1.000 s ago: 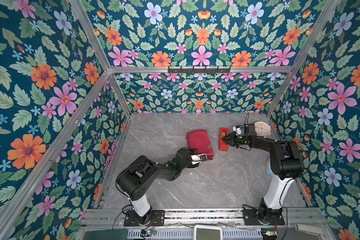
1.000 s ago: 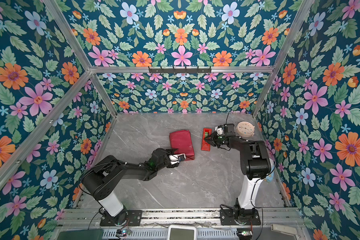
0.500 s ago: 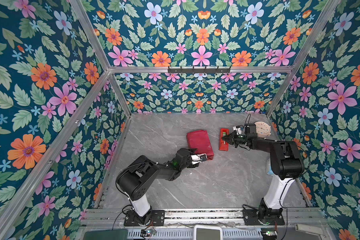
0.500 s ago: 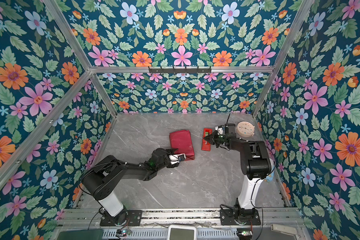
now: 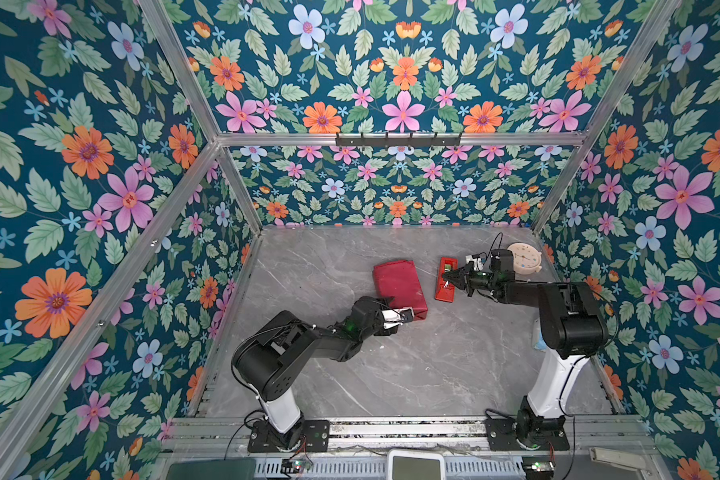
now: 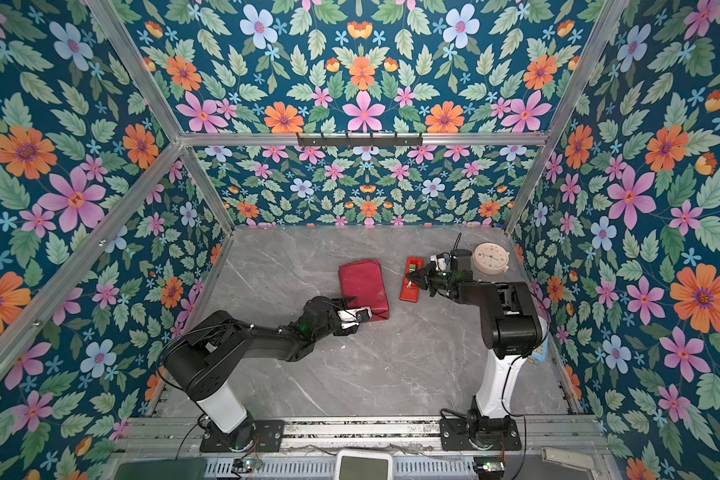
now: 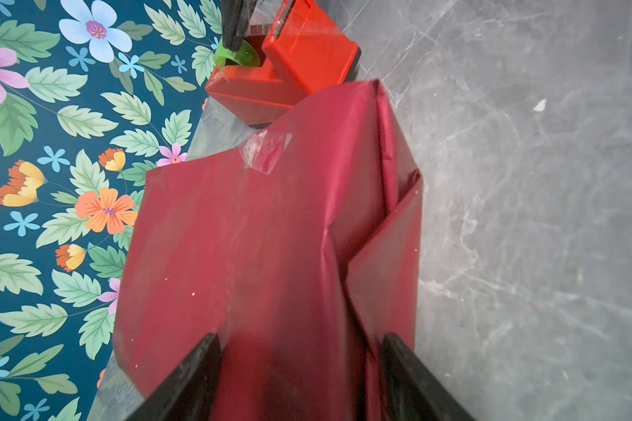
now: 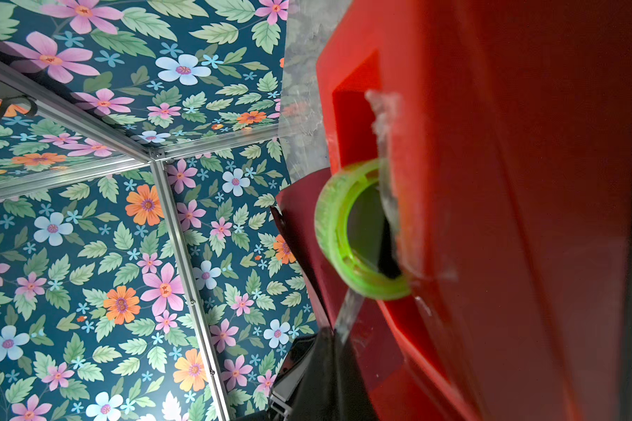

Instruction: Wrap the gift box in paper

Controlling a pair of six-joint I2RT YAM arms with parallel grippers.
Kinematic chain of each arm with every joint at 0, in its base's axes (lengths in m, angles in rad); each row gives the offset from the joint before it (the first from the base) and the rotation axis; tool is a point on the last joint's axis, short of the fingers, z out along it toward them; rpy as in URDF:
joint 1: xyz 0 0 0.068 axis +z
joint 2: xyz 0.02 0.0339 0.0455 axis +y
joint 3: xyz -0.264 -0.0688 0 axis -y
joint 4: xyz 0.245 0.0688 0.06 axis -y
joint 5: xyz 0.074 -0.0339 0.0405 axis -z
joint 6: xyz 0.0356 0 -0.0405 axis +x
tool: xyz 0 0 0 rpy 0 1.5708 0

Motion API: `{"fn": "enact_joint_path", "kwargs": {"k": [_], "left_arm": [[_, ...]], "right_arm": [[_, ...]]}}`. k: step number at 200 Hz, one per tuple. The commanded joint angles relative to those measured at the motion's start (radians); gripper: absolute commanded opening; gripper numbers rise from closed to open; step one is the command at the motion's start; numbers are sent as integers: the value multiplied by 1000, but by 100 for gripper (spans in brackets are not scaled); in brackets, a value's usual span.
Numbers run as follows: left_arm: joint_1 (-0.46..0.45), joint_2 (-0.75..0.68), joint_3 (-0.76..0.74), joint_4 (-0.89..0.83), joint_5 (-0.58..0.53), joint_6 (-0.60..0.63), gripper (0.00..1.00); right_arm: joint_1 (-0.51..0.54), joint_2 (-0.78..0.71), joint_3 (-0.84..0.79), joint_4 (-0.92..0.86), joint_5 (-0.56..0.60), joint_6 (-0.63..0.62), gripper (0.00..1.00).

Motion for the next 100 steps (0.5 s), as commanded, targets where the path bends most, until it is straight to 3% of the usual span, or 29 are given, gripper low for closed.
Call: {"fn": "enact_joint_path", "kwargs": {"k": [1, 53, 78, 100], "left_arm": [[1, 2, -1, -35, -13, -8, 71], [0, 3, 1, -34, -14, -8, 71], [1, 2, 0, -36, -14, -7, 71], [1, 0, -1, -35, -15, -8, 71]], "right_arm": [[0, 10, -8, 129, -52, 60, 0], [0, 1, -39, 81, -28, 26, 0], [0, -3, -42, 144, -47, 103, 0], [-2, 3, -43, 77, -32, 76, 0]]}}
